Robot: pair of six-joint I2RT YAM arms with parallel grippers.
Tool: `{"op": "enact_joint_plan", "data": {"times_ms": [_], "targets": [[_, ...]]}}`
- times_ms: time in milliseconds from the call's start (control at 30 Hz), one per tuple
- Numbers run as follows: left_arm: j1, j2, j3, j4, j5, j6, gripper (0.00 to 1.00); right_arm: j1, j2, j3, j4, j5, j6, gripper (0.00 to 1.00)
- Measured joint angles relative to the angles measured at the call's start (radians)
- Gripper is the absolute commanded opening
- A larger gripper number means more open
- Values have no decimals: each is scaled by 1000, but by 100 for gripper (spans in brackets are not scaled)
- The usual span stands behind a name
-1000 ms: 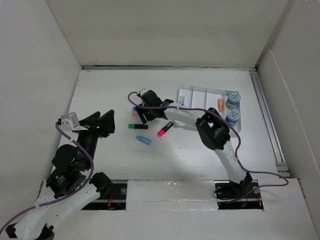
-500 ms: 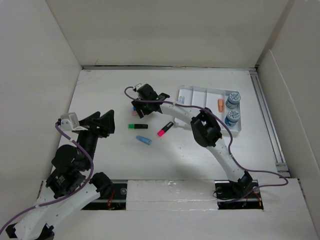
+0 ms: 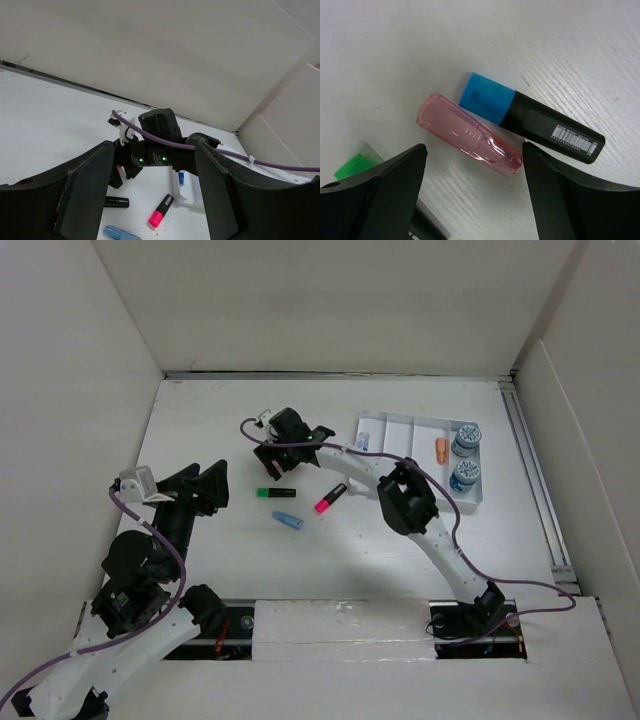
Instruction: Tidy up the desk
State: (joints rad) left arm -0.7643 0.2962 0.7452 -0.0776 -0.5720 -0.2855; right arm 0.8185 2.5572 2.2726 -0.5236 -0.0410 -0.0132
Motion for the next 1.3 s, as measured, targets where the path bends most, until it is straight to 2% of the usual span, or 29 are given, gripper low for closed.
{"op": "enact_joint_plan", "data": {"times_ms": [167, 300, 400, 500, 567, 600, 700, 767, 1033, 1133, 1167, 1300], "targets": [[0, 0, 0, 0, 0, 0, 61, 8, 3, 4, 1, -37, -29, 65], [0, 0, 0, 0, 0, 0, 61, 11, -4, -22, 24, -53, -32, 46], [0, 0, 0, 0, 0, 0, 61, 12, -55, -123, 77, -62, -12, 43], [0, 0, 0, 0, 1, 0, 61, 13, -128, -253, 124, -90, 20, 45], [0, 0, 0, 0, 2, 0, 61, 14, -165, -311, 133, -100, 37, 55], [0, 0, 0, 0, 3, 0, 61, 14, -174, -321, 133, -101, 44, 68], [0, 0, 0, 0, 6, 0, 61, 17, -174, -314, 134, -88, 52, 78], [0, 0, 0, 0, 8, 0, 61, 20, -165, -289, 120, -77, 54, 80], [0, 0, 0, 0, 11, 0, 61, 21, -42, -87, 77, -60, 51, 77], [0, 0, 0, 0, 13, 0, 61, 23, -16, -41, 53, -47, 43, 69], [0, -1, 0, 0, 14, 0, 61, 25, -8, -24, 44, -43, 42, 62], [0, -3, 0, 0, 14, 0, 61, 39, 11, 5, 28, -22, 32, 46]]}}
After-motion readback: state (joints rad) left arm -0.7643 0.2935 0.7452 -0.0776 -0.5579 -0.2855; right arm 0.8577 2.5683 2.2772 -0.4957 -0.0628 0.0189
